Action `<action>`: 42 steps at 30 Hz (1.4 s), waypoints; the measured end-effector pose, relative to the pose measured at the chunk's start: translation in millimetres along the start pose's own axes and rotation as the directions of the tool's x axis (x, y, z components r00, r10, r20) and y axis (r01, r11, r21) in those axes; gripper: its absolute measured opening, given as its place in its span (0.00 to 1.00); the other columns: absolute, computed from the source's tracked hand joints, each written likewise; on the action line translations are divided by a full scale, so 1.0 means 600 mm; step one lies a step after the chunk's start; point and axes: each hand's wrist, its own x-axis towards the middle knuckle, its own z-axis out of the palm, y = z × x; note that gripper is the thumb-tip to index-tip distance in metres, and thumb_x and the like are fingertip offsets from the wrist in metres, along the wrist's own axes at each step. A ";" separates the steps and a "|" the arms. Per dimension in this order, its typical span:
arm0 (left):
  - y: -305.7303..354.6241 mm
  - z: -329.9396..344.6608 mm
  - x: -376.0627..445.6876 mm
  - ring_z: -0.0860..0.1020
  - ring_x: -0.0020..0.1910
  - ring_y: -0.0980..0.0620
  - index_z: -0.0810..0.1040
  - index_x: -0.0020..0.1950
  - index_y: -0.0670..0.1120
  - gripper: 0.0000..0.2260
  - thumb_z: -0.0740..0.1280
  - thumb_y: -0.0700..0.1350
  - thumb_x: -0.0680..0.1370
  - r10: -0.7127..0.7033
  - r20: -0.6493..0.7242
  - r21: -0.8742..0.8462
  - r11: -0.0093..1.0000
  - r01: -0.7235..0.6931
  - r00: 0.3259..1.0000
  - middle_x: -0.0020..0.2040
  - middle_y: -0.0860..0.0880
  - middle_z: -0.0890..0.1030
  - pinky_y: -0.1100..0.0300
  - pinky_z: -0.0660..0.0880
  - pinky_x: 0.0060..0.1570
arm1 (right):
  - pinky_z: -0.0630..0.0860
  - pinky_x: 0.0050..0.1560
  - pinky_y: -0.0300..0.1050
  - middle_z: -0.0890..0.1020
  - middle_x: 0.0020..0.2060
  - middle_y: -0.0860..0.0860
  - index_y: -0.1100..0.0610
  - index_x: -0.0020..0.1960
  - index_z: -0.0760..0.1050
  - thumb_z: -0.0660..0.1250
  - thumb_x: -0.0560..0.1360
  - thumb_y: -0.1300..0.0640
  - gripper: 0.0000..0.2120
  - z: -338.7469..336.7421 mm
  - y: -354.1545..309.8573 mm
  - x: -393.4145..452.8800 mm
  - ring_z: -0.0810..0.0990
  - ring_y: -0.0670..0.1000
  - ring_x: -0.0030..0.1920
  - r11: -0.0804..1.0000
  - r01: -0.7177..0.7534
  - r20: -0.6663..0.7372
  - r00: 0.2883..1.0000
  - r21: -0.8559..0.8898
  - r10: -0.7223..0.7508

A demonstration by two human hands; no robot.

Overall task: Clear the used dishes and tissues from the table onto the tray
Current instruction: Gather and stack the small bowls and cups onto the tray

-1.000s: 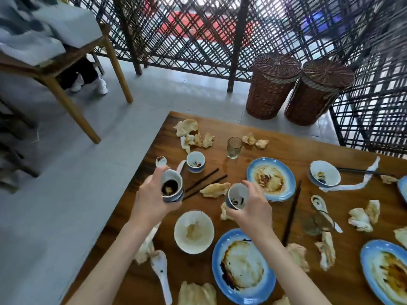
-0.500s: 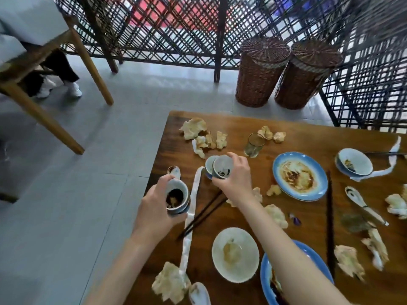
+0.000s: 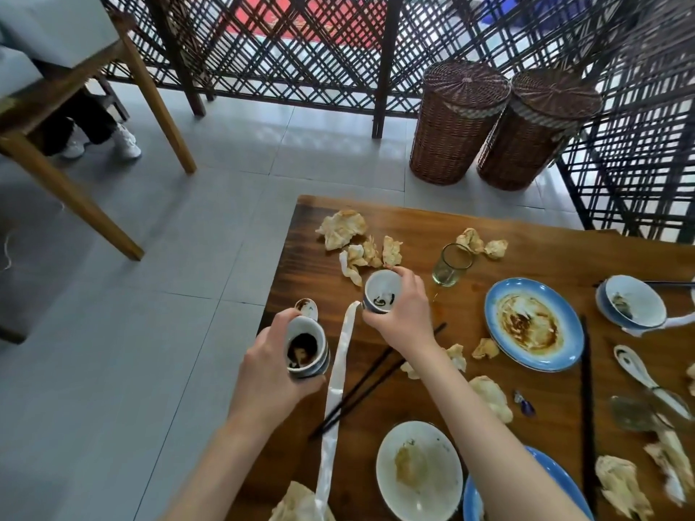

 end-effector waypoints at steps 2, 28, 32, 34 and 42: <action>-0.001 0.001 0.002 0.73 0.45 0.56 0.62 0.64 0.59 0.40 0.81 0.50 0.60 0.001 0.002 -0.001 1.000 -0.001 1.000 0.51 0.57 0.74 0.71 0.70 0.41 | 0.68 0.57 0.41 0.71 0.60 0.51 0.50 0.69 0.60 0.79 0.61 0.53 0.42 0.004 0.004 -0.005 0.70 0.50 0.60 0.999 -0.016 0.034 0.999 0.040 0.015; 0.128 -0.023 0.012 0.75 0.48 0.52 0.65 0.63 0.55 0.38 0.81 0.48 0.59 0.283 0.065 -0.051 0.959 -0.280 0.957 0.50 0.52 0.77 0.60 0.75 0.45 | 0.74 0.48 0.44 0.74 0.50 0.43 0.45 0.64 0.62 0.79 0.59 0.50 0.40 -0.170 0.016 -0.137 0.74 0.48 0.51 0.999 -0.011 -0.242 0.970 0.052 0.023; 0.208 0.001 -0.012 0.76 0.49 0.50 0.66 0.63 0.52 0.39 0.82 0.45 0.58 0.381 0.114 -0.078 0.924 -0.374 0.918 0.52 0.49 0.78 0.57 0.74 0.46 | 0.73 0.46 0.43 0.75 0.50 0.41 0.44 0.62 0.63 0.79 0.58 0.49 0.39 -0.248 0.046 -0.207 0.76 0.48 0.51 0.997 -0.061 -0.295 0.953 0.055 0.075; 0.256 0.021 -0.034 0.75 0.48 0.50 0.67 0.63 0.51 0.38 0.82 0.46 0.58 0.428 0.140 -0.083 0.904 -0.420 0.893 0.52 0.48 0.78 0.59 0.72 0.45 | 0.75 0.47 0.45 0.77 0.52 0.43 0.43 0.63 0.63 0.79 0.59 0.48 0.38 -0.292 0.069 -0.247 0.78 0.50 0.53 0.994 -0.096 -0.331 0.937 0.056 0.110; 0.424 0.126 -0.159 0.76 0.52 0.46 0.65 0.65 0.54 0.38 0.81 0.48 0.61 0.516 0.281 -0.121 0.856 -0.503 0.809 0.55 0.49 0.77 0.57 0.69 0.45 | 0.71 0.48 0.41 0.75 0.53 0.42 0.47 0.65 0.63 0.79 0.58 0.49 0.40 -0.456 0.181 -0.416 0.76 0.50 0.56 0.983 -0.170 -0.422 0.887 0.077 0.186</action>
